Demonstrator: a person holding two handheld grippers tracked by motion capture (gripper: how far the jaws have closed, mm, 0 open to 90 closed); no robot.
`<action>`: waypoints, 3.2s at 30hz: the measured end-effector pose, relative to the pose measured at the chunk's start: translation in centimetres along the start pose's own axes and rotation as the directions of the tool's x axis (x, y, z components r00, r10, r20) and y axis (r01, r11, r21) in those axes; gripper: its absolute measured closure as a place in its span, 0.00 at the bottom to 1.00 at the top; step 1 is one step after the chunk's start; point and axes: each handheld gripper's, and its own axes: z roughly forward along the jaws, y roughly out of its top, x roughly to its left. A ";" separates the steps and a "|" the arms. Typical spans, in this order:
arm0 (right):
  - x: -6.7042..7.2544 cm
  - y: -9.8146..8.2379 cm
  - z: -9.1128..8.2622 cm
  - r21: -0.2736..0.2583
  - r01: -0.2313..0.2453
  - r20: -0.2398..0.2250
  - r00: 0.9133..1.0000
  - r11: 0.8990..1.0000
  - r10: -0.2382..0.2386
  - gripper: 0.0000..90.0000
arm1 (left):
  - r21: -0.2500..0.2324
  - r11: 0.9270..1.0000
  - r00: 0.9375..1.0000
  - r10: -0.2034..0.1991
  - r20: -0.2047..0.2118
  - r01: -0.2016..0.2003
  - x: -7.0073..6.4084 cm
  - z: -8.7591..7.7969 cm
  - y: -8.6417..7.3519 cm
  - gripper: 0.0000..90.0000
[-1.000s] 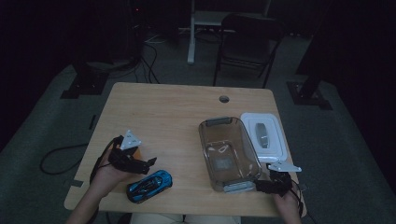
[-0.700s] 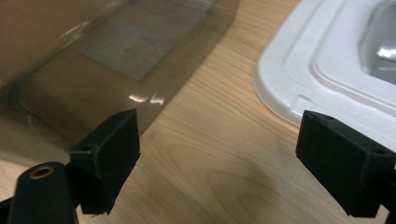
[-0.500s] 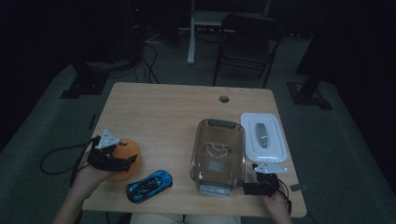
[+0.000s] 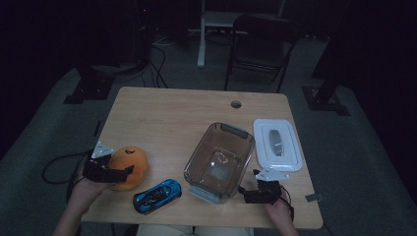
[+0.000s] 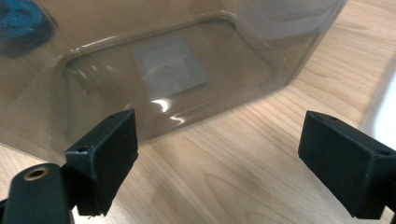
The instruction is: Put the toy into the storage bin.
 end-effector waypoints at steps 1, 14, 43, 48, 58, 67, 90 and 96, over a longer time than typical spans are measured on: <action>0.0 0.0 -0.1 0.004 0.008 0.009 1.000 1.000 -0.008 0.13 | 0.000 1.000 1.000 -0.008 0.000 0.008 0.1 0.1 -0.1 0.05; -1.7 -1.9 -2.1 0.032 -0.025 0.067 0.998 0.999 0.023 0.13 | 0.022 0.998 0.998 -0.056 -0.007 0.056 0.2 1.3 -1.2 0.03; -3.7 -4.6 -3.8 0.096 -0.094 0.181 0.981 0.991 0.075 0.13 | 0.085 0.992 0.992 -0.090 -0.085 0.097 -0.5 1.3 -3.2 0.02; -3.8 -4.6 -3.7 0.105 -0.093 0.185 0.980 0.990 0.072 0.13 | -0.013 0.997 0.994 -0.073 -0.087 0.072 -0.4 0.9 -3.4 0.36; -4.1 -4.5 -3.6 0.120 -0.099 0.156 0.984 0.988 0.080 0.15 | -0.065 0.998 0.999 0.018 -0.033 -0.020 0.1 0.2 -3.4 0.65; -4.2 -4.5 -3.6 0.123 -0.100 0.151 0.985 0.987 0.081 0.15 | -0.082 0.996 0.998 0.049 0.048 -0.045 1.1 0.3 -2.1 0.70; -4.2 -4.5 -3.6 0.122 -0.100 0.149 0.986 0.987 0.082 0.15 | -0.225 0.950 0.941 0.265 0.210 -0.217 -1.0 -2.3 4.5 0.70; -4.3 -4.5 -3.6 0.121 -0.103 0.147 0.985 0.987 0.085 0.15 | -0.265 0.926 0.913 0.332 0.238 -0.268 -2.2 -2.9 6.8 0.70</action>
